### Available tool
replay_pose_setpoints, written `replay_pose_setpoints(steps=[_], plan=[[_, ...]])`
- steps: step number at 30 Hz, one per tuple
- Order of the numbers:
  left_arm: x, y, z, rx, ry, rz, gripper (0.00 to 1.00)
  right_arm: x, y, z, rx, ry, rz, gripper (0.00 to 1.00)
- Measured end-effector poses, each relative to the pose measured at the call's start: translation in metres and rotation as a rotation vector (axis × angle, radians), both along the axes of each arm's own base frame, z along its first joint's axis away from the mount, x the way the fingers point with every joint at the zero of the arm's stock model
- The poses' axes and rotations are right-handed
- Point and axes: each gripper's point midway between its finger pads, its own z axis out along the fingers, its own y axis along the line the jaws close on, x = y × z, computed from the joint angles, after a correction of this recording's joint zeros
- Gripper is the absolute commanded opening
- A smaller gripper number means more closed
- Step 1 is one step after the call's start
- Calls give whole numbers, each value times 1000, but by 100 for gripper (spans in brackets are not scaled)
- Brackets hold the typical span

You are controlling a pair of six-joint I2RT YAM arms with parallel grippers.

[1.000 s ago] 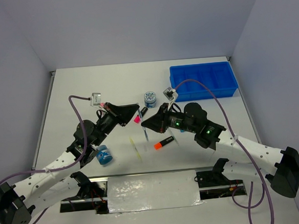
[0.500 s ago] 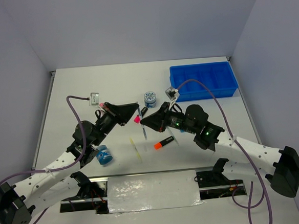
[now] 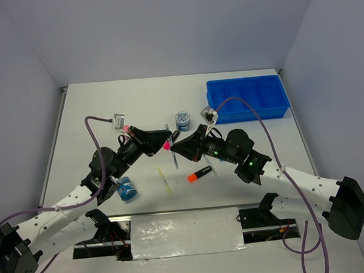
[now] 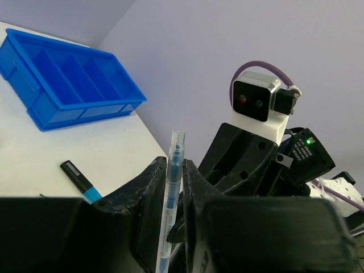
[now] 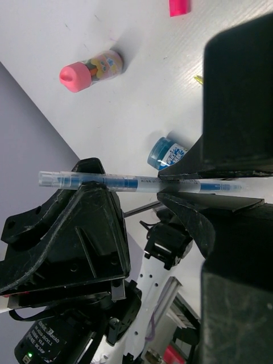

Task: Sort the stationery into containers
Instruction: Close the pen cap on the pen.

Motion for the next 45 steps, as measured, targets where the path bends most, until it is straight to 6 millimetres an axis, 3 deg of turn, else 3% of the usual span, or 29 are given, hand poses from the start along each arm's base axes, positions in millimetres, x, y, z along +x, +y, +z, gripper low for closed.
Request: replay_pose_setpoints(steps=[3, 7, 9, 12, 16, 21, 23, 24, 28, 30, 33, 36, 37, 45], plan=[[-1, -1, 2, 20, -20, -7, 17, 0, 0, 0, -1, -8, 2, 0], [-2, -4, 2, 38, -38, -21, 22, 0, 0, 0, -3, -10, 5, 0], [-2, -7, 2, 44, -45, -32, 8, 0, 0, 0, -4, -9, 5, 0], [-2, -12, 1, 61, -68, -59, 0, 0, -1, -1, -7, -7, 2, 7], [-4, -17, 3, 69, -99, -96, 0, -1, -1, -1, -11, -10, 11, 16], [-8, -17, 10, 61, -142, -111, 0, -3, 2, 5, 1, -23, 33, 17], [-9, -16, 13, 56, -150, -110, 0, -4, 3, 7, 8, -30, 40, 21], [-10, -16, 13, 55, -151, -109, 0, -4, 3, 8, 10, -32, 44, 28], [-15, -19, 11, 56, -146, -133, 0, -8, 8, 7, 11, -42, 77, 29], [-17, -20, 10, 58, -145, -143, 0, -8, 10, 5, 7, -40, 87, 36], [-19, -20, 9, 60, -146, -150, 0, -7, 12, 5, 4, -43, 90, 28], [-21, -18, 12, 59, -155, -149, 0, -7, 12, 6, 6, -46, 94, 0], [-21, -18, 12, 60, -156, -147, 0, -8, 13, 7, 8, -46, 99, 0], [-23, -17, 11, 79, -167, -145, 46, -10, 13, 5, -7, -57, 108, 0]])
